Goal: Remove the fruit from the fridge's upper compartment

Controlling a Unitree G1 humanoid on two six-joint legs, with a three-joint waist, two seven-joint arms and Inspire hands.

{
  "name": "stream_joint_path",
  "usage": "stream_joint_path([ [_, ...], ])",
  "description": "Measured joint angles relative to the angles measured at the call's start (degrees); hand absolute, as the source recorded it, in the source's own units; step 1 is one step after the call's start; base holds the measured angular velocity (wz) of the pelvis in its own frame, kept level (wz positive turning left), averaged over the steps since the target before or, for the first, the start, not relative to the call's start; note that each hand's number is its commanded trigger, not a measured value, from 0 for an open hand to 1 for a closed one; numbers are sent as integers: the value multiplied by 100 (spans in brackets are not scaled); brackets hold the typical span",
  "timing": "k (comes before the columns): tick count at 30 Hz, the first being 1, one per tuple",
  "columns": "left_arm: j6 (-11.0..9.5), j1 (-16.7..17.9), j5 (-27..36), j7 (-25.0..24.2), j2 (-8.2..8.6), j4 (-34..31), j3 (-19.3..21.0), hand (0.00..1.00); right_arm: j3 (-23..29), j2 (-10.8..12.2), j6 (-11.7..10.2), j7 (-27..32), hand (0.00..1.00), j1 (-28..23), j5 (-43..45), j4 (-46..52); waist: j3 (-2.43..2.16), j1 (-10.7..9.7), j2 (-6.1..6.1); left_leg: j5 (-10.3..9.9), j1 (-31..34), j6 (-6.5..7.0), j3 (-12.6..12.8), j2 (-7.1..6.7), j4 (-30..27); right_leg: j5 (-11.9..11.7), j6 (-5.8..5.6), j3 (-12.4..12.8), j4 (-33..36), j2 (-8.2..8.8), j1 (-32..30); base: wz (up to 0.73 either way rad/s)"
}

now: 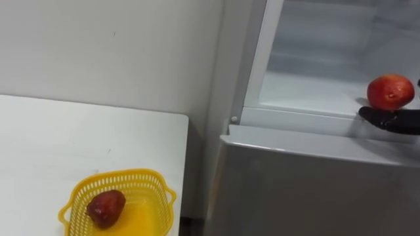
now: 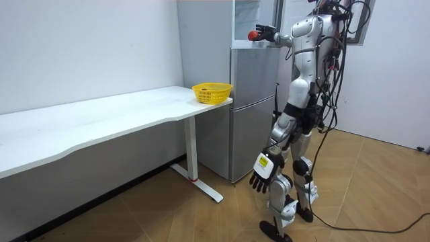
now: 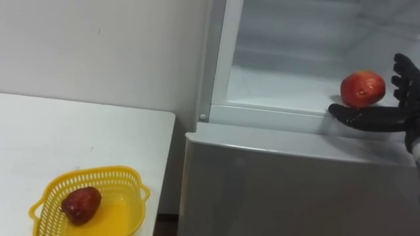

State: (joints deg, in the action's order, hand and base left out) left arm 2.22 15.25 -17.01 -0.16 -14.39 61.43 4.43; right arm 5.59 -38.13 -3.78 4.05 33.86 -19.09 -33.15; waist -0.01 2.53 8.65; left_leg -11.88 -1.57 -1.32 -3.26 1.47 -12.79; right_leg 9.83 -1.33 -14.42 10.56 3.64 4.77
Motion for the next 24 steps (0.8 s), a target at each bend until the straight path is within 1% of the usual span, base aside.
stream_joint_path([
  [8, 41, 31, -3, -23, -1, -17, -1, 0, 0, -46, 17, 3, 0, 0, 71, -43, 0, 65, 0, 0, 20, 0, -16, -1, 3, 0, 0, -5, 0, -1, 14, 0],
  [11, 81, 72, -3, -41, -4, -126, 1, 0, -1, -57, 17, 16, 0, 0, 62, -42, -1, 95, 3, 0, 33, 0, -23, -2, 11, 0, 0, 2, -1, -2, 13, 0],
  [19, 129, 118, -3, -52, -6, -193, 1, 0, -2, -57, 17, 26, 0, 3, 8, -42, -11, 117, 32, 0, 41, -1, -42, -6, -4, 0, 0, -8, -1, -2, 15, 0],
  [24, 155, 120, -10, -51, -6, -200, 1, 0, -16, -57, 58, 30, 0, 138, -132, -88, 0, 107, 55, 0, 76, -1, -66, -10, 8, 0, -1, -21, -2, -2, 7, 1],
])
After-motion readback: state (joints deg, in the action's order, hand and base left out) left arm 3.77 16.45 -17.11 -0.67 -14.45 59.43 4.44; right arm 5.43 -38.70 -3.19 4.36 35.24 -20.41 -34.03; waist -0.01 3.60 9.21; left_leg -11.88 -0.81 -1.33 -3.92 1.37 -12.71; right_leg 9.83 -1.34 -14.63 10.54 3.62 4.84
